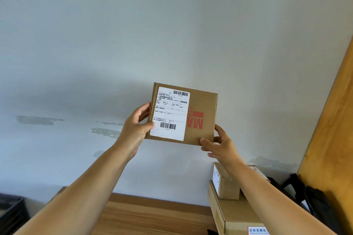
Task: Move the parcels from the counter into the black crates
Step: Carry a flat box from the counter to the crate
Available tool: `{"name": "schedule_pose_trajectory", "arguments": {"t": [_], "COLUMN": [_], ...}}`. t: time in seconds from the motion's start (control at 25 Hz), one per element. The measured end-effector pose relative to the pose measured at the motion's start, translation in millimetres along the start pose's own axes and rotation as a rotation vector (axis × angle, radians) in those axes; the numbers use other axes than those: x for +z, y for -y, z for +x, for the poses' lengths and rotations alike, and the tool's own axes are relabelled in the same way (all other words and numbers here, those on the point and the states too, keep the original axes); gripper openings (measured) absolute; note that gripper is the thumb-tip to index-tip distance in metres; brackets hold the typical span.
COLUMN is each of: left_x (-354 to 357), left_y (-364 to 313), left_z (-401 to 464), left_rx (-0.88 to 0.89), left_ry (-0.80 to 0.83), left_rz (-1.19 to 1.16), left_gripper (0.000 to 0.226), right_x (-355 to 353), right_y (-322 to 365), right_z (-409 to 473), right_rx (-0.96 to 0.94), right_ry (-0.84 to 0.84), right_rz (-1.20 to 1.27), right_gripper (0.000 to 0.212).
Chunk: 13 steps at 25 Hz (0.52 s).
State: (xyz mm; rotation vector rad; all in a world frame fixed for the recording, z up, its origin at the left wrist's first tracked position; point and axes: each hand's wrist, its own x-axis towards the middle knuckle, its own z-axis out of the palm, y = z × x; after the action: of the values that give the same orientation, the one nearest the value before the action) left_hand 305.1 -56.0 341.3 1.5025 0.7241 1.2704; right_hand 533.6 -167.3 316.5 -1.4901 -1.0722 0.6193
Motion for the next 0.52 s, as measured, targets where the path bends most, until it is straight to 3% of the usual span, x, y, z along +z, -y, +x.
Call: {"name": "schedule_pose_trajectory", "arguments": {"t": [0.2,0.52], "left_x": [1.7,-28.7], "left_y": [2.7,16.5], "left_z": [-24.4,-81.4], "left_rx": [-0.03,-0.141], "left_ry": [-0.065,-0.261], "left_rz": [0.031,0.1], "left_gripper": [0.061,0.065], "right_x": [-0.4,32.6], "right_y": [-14.9,-27.8], "right_z": [-2.2,-19.8], "right_rx": [-0.022,-0.022], "right_ry": [0.028,0.209], "right_rz": [-0.115,-0.125], "right_gripper": [0.072,0.073]}}
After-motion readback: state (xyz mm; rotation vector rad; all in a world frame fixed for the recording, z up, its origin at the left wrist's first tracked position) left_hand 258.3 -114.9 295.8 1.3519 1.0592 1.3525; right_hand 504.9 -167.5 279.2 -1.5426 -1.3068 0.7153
